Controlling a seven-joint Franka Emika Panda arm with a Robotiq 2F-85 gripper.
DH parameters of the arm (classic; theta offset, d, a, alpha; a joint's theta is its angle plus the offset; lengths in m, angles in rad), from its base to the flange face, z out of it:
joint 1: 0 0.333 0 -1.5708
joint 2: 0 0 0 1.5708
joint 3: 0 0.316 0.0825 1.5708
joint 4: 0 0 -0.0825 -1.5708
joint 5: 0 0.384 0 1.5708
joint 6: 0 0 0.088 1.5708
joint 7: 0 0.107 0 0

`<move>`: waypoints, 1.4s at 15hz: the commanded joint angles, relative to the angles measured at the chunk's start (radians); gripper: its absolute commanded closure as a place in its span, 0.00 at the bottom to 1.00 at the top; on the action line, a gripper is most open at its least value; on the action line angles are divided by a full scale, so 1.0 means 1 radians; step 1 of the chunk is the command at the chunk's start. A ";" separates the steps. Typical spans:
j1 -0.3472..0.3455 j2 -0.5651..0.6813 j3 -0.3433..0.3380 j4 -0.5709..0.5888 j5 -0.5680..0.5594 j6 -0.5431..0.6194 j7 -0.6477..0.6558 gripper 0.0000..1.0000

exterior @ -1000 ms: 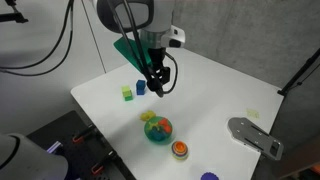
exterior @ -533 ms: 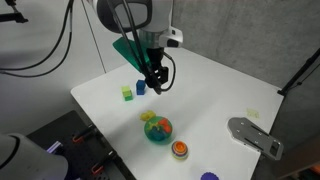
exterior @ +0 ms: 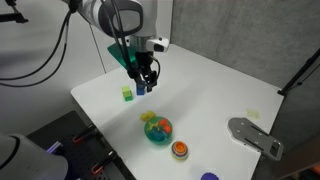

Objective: Put the yellow thing into the bowl

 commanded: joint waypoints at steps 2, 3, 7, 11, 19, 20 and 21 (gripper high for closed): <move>-0.003 0.050 0.025 -0.058 -0.005 0.073 0.075 0.00; -0.002 0.064 0.027 -0.074 0.000 0.095 0.082 0.00; 0.006 0.141 0.033 -0.135 0.018 0.219 0.107 0.00; 0.026 0.256 0.043 -0.159 0.049 0.339 0.113 0.00; 0.079 0.515 0.064 -0.093 0.079 0.537 0.101 0.00; 0.088 0.562 0.065 -0.067 0.077 0.550 0.107 0.00; 0.093 0.582 0.064 -0.053 0.077 0.555 0.106 0.00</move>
